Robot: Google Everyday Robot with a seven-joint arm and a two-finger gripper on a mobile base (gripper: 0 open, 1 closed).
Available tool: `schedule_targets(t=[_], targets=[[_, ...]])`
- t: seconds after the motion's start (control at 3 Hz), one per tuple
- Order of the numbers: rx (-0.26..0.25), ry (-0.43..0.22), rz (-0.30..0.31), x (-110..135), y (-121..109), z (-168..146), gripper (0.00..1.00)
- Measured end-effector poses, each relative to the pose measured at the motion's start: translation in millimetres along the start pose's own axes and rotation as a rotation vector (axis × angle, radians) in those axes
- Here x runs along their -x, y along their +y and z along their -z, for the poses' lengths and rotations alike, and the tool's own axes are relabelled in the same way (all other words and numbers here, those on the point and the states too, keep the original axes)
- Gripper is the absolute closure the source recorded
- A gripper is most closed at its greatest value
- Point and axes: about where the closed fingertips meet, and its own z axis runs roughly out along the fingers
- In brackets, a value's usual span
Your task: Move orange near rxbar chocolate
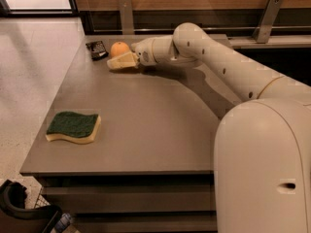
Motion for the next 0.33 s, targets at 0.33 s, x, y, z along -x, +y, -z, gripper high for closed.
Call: schedule_targets(t=[0.33], targets=[[0.0,0.0,0.0,0.0,0.0,0.0,0.0]])
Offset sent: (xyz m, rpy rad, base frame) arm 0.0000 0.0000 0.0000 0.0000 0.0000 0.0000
